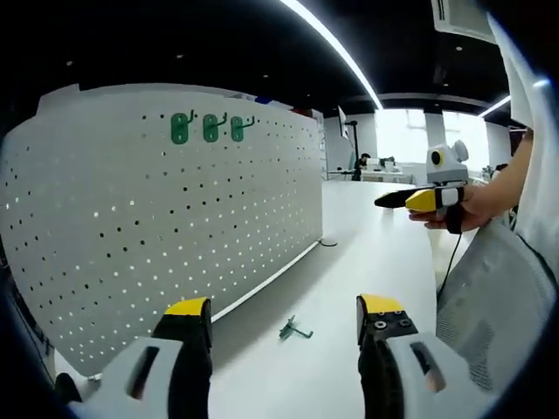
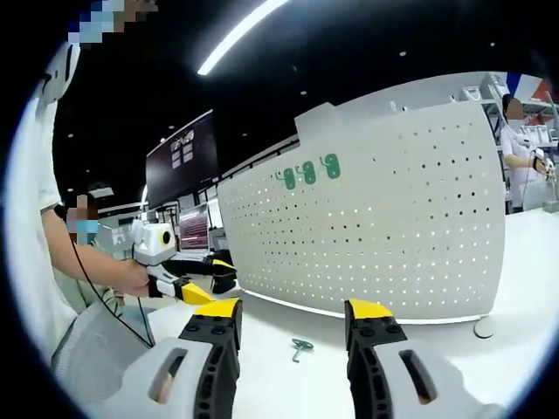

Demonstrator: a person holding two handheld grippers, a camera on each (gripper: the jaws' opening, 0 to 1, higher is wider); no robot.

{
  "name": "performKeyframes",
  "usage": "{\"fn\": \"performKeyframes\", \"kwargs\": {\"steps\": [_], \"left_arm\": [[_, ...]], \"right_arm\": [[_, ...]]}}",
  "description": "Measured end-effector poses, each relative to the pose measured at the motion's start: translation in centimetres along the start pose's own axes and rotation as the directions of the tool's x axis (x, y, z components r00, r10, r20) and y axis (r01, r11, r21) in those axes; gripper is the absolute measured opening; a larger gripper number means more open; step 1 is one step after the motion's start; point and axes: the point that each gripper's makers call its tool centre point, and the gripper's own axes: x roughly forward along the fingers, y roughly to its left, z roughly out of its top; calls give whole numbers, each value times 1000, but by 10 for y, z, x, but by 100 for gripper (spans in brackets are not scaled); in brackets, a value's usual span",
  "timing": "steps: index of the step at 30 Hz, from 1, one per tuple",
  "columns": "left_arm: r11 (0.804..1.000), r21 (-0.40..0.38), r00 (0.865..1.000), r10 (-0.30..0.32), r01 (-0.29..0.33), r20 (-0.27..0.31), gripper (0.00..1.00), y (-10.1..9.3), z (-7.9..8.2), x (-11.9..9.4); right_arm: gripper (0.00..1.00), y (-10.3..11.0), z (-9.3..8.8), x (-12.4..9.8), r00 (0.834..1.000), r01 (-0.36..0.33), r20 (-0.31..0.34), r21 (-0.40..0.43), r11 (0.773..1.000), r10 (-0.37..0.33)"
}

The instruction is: Insert the hook assembly into the mounting plate slot until the hook locks in place.

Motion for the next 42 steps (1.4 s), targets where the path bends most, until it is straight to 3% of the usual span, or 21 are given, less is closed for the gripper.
{"fn": "performKeyframes", "kwargs": {"steps": [10,23,34,42], "left_arm": [[997,58,996,-51,56,-72,69,6,-9,13],[985,110,981,-114,132,-154,68,8,-22,33],[970,147,956,-154,195,-251,67,11,-37,48],[956,161,928,-183,244,-324,64,9,-52,60]], "right_arm": [[45,2,1,0,1000,-7,0,-1,1000,7],[46,2,3,0,1000,-14,14,8,1000,13],[47,5,-1,2,1000,-20,-2,-4,1000,20],[49,5,-11,4,999,-21,-49,-13,1000,20]]}}
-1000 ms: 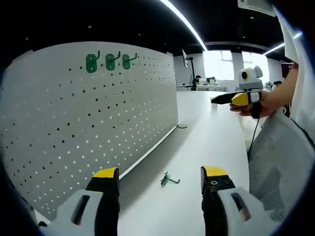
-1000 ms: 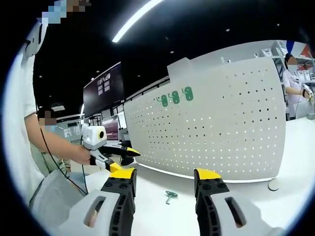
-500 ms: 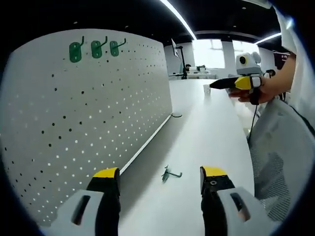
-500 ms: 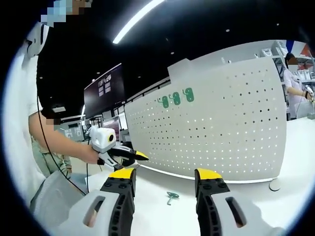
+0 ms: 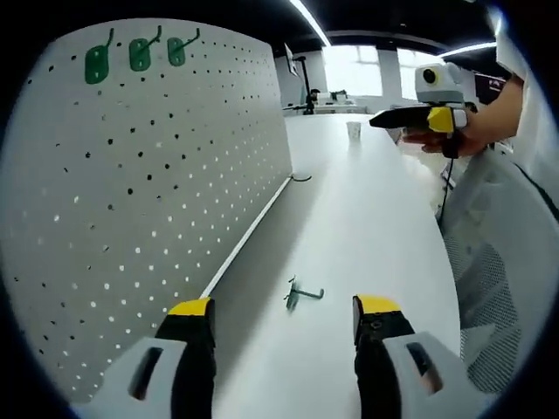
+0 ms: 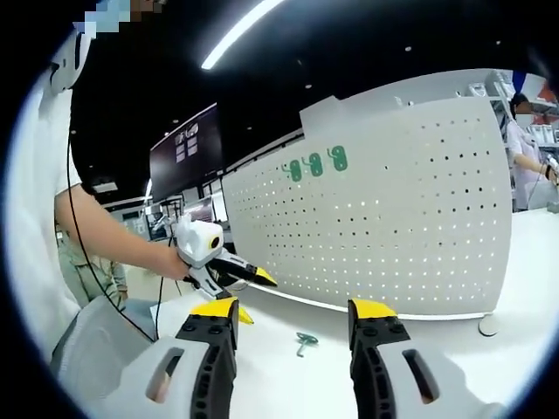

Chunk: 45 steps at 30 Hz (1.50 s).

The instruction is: Insert the hook assembly into the mounting plate slot until the hook locks in place.

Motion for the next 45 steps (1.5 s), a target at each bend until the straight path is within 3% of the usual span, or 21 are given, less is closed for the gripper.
{"fn": "performKeyframes", "kwargs": {"steps": [18,28,45], "left_arm": [[997,9,994,-75,76,-77,63,-2,-10,27],[995,20,987,-90,93,-135,61,1,-21,37],[989,44,979,-130,139,-158,58,-1,-23,50]], "right_arm": [[49,-2,-30,3,990,9,-140,6,1000,-8],[49,-1,-39,4,984,3,-181,-5,1000,-4],[47,0,-46,2,977,3,-213,-5,1000,-3]]}}
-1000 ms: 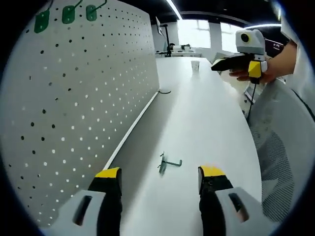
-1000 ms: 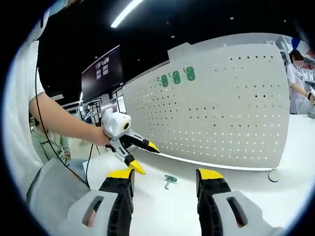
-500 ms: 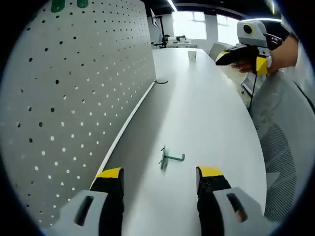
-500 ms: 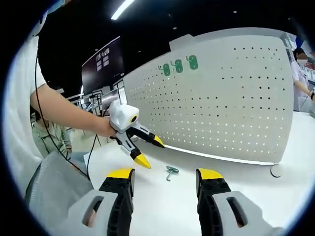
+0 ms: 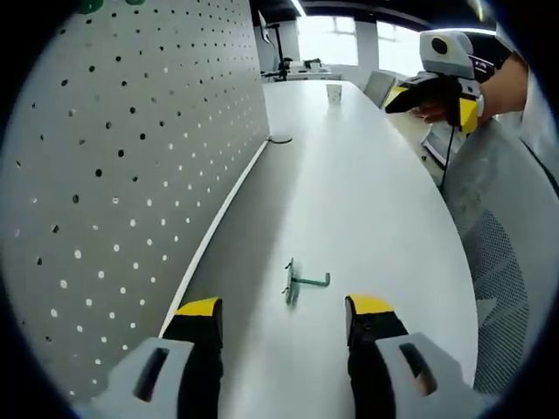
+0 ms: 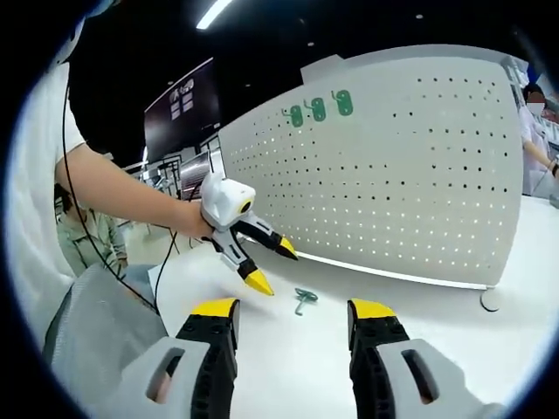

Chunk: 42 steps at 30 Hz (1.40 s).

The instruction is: Insert the hook assembly into the mounting plate slot until the hook locks in place.

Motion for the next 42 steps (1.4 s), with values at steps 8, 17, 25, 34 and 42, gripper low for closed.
{"fn": "performKeyframes", "kwargs": {"steps": [8,17,25,34,42], "left_arm": [[1000,3,999,-15,15,-35,55,-2,-4,9],[999,10,998,-30,31,-61,52,-2,-6,15],[999,15,997,-47,48,-68,49,-3,-10,27],[998,-27,997,-59,58,-39,42,-3,-8,35],[997,-44,998,-59,58,-31,38,-5,-13,39]], "right_arm": [[46,0,-4,0,1000,-1,-20,-2,1000,1],[46,0,-5,2,1000,-6,-25,3,1000,6],[45,-3,-4,0,1000,3,-19,9,1000,-3],[42,-3,-4,-1,1000,-4,-16,31,1000,4],[40,-1,-7,0,1000,-9,-24,28,1000,10]]}}
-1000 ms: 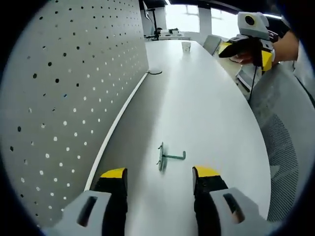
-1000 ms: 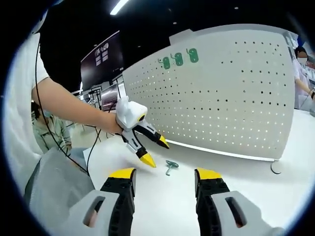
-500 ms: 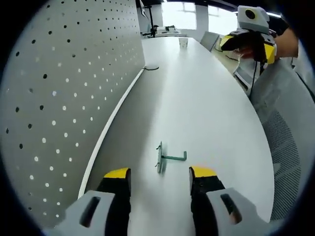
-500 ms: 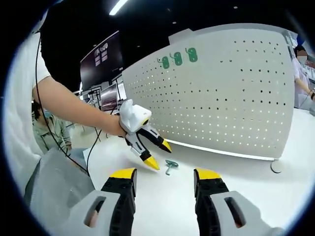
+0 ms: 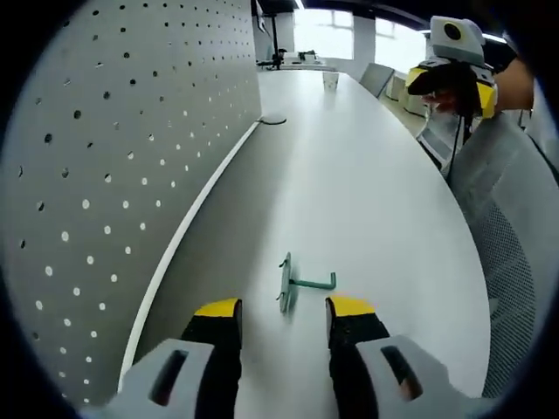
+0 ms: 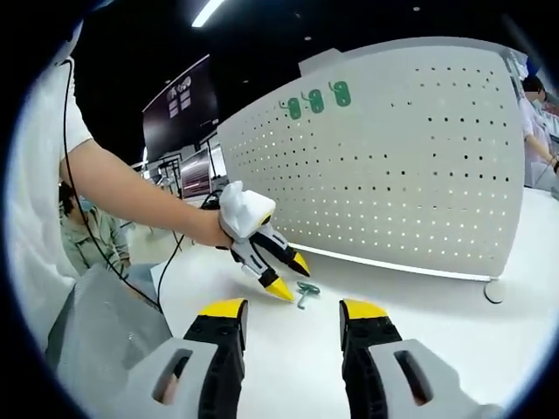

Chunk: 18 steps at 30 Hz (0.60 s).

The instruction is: Insert the hook assembly into the mounting plate slot until the hook locks in place.

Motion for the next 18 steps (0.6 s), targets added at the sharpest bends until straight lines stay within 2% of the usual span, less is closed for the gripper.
{"fn": "performKeyframes", "kwargs": {"steps": [3,5,13,18], "left_arm": [[999,32,1000,10,-10,-2,34,2,1,1],[1000,21,1000,15,-15,-10,31,4,0,2],[1000,12,1000,2,-2,-8,31,1,1,6],[1000,2,1000,-15,15,-11,24,-2,2,8]], "right_arm": [[38,-2,-1,-1,1000,7,-6,1,1000,-7],[37,-3,0,-2,1000,12,0,4,1000,-12],[37,-5,1,-4,1000,19,7,17,1000,-19],[36,-4,1,-5,1000,20,7,20,1000,-20]]}}
